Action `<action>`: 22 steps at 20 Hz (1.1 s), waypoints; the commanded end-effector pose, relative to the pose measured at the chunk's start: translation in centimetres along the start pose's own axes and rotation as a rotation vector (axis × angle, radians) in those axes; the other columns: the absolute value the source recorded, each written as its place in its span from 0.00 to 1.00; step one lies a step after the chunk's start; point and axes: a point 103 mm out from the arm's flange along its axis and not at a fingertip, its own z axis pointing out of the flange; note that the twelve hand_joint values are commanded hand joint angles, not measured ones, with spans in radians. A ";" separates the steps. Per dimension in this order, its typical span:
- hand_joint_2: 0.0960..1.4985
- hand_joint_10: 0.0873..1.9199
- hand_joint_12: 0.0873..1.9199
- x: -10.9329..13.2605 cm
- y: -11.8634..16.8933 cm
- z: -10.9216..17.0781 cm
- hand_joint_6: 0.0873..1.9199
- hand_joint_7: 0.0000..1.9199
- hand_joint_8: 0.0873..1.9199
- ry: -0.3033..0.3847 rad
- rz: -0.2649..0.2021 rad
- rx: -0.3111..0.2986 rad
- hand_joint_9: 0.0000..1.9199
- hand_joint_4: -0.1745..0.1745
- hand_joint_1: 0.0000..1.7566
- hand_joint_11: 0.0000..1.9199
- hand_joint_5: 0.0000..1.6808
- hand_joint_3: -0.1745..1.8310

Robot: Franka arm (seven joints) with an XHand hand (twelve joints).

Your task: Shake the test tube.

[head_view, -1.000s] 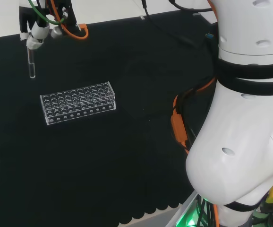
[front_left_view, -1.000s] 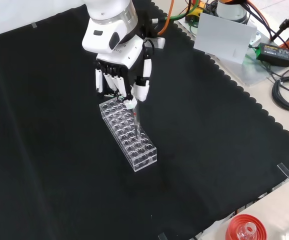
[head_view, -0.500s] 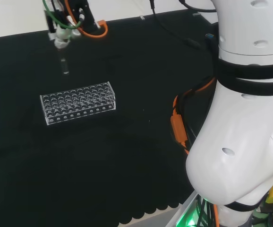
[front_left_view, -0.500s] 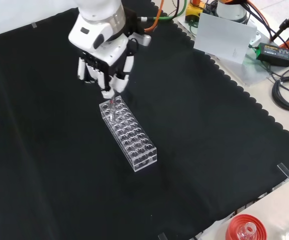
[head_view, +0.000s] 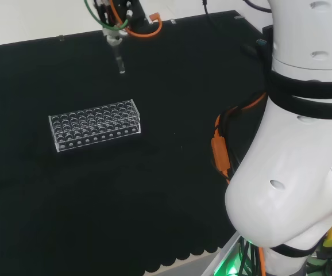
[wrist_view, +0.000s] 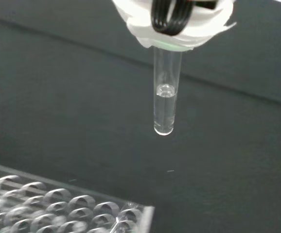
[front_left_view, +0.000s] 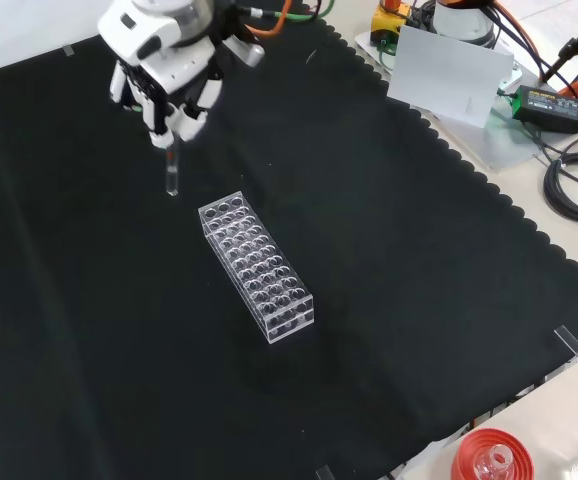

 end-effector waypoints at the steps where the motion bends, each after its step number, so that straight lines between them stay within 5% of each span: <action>1: 0.60 0.07 0.61 1.6 0.1 -0.6 0.06 0.97 0.08 0.074 -0.036 -0.006 0.75 0.00 0.81 0.44 0.85 0.08; 13: 0.60 0.07 0.61 12.7 -0.6 -3.4 0.05 0.97 0.08 0.369 -0.289 -0.019 0.75 0.00 0.81 0.44 0.86 0.08; 18: 0.60 0.07 0.61 14.2 -1.2 -3.9 0.05 0.97 0.08 0.385 -0.347 -0.014 0.75 0.00 0.81 0.44 0.86 0.08; 22: 0.60 0.07 0.61 13.2 -1.3 -2.3 0.05 0.97 0.07 0.300 -0.328 0.019 0.75 0.00 0.81 0.44 0.86 0.08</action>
